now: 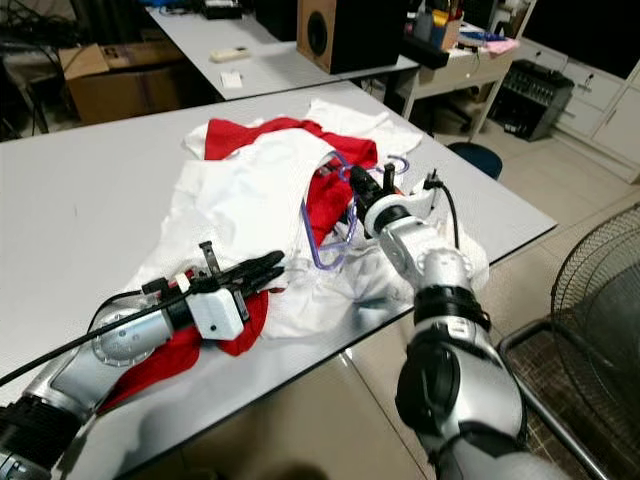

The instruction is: Hang hanger

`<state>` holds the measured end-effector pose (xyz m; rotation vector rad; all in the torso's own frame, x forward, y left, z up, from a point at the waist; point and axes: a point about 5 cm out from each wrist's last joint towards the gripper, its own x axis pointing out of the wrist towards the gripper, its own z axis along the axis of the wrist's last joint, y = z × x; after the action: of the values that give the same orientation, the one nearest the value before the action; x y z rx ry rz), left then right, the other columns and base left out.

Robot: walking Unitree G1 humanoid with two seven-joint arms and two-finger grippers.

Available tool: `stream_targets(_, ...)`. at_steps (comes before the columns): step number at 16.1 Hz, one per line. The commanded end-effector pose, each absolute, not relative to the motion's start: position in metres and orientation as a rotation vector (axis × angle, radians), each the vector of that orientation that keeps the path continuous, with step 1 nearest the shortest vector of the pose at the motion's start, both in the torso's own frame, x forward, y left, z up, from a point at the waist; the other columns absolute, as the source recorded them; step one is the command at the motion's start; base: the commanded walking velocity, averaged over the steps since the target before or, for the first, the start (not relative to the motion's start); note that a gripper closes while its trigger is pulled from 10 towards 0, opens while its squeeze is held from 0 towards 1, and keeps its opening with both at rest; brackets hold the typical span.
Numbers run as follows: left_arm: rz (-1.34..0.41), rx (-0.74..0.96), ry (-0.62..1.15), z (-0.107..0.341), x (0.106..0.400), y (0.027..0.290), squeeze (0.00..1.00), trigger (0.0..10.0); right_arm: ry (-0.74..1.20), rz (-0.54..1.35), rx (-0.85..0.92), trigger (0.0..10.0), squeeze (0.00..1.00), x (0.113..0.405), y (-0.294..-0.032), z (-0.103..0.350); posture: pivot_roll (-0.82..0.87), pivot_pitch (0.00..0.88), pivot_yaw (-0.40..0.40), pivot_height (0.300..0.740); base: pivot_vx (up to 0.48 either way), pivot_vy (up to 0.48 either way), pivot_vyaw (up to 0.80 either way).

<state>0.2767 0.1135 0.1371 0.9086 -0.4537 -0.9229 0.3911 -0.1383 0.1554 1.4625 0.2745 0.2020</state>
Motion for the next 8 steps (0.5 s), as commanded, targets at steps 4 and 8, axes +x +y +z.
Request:
stream_targets(4, -0.999, 0.905, -0.536, 0.144, 0.268, 0.1, 0.0, 0.0, 0.152, 0.116, 1.498, 10.0, 0.0, 0.402, -0.144, 0.166, 0.07, 0.0, -0.076, 0.74, 0.0, 0.0, 0.0)
stream_targets(8, -1.012, 0.893, -0.572, 0.149, 0.265, 0.096, 0.0, 0.0, 0.131, 0.126, 1.53, 10.0, 0.0, 0.407, -0.13, 0.175, 0.08, 0.0, -0.082, 0.74, 0.0, 0.0, 0.0)
